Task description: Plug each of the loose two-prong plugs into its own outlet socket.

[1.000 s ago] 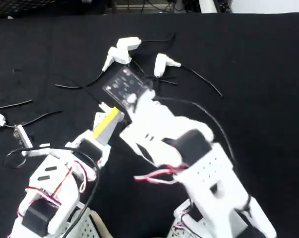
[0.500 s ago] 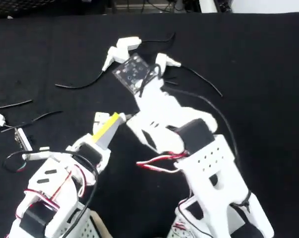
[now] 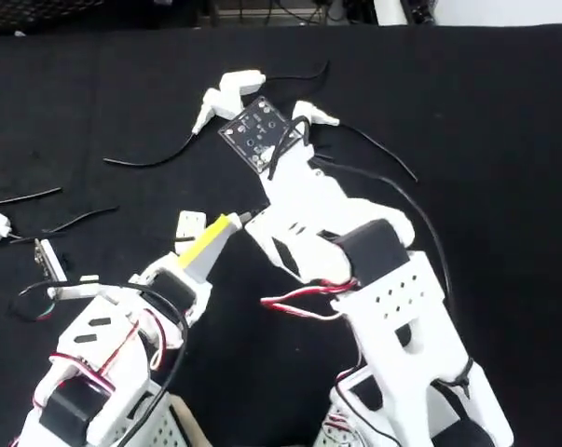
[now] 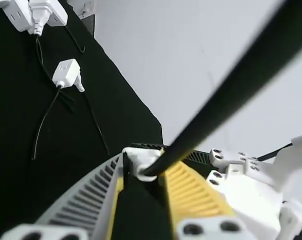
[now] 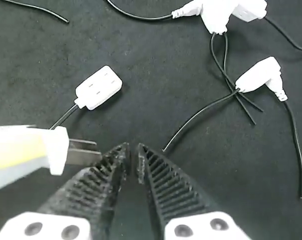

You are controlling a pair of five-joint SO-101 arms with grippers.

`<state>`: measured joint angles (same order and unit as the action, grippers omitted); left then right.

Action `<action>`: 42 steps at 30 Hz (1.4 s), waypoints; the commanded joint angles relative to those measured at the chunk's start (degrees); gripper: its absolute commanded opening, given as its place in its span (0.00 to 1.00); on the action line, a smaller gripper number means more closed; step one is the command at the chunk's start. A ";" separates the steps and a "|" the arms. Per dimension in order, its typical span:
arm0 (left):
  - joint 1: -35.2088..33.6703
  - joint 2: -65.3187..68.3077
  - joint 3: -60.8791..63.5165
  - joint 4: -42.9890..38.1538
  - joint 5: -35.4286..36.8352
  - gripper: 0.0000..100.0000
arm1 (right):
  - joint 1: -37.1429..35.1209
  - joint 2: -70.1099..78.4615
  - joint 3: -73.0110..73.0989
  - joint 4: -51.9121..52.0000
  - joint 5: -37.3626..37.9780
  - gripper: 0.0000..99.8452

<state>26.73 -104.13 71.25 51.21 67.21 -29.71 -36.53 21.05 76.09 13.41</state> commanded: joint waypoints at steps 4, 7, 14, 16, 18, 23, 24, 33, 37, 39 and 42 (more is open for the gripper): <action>0.84 0.00 -0.22 0.18 0.35 0.03 | 2.90 -1.10 -2.33 0.00 0.26 0.01; 0.84 0.00 -0.13 0.26 0.35 0.03 | 2.90 -1.45 -2.59 0.09 0.26 0.01; 0.31 0.00 1.36 -0.26 0.09 0.03 | 3.34 -1.36 -1.80 0.53 0.18 0.01; -2.33 0.00 0.66 -0.88 0.09 0.03 | 5.36 -1.45 0.22 0.70 -0.09 0.01; -6.55 0.00 0.40 -1.93 0.26 0.03 | 8.18 -1.10 2.86 0.00 -0.26 0.01; -14.90 0.44 2.07 -5.71 0.18 0.03 | 17.49 -1.01 13.41 -7.56 -3.78 0.01; -15.34 0.44 2.51 -6.07 0.09 0.03 | 18.55 -1.01 16.13 -9.76 -4.57 0.01; -15.25 0.62 5.05 -6.33 -5.63 0.03 | 19.25 5.49 32.75 -29.45 -8.00 0.01; -15.52 3.16 4.79 -6.24 -10.55 0.03 | 19.52 16.13 28.97 -30.68 -10.55 0.01; -15.60 7.47 4.44 -6.24 -12.84 0.03 | 19.52 22.81 25.54 -30.68 -10.99 0.01; -15.52 17.58 1.89 -5.89 -18.55 0.03 | 19.52 33.36 20.00 -30.42 -11.16 0.01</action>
<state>11.60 -97.19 76.79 46.81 55.08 -10.99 -14.46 49.19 46.11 2.86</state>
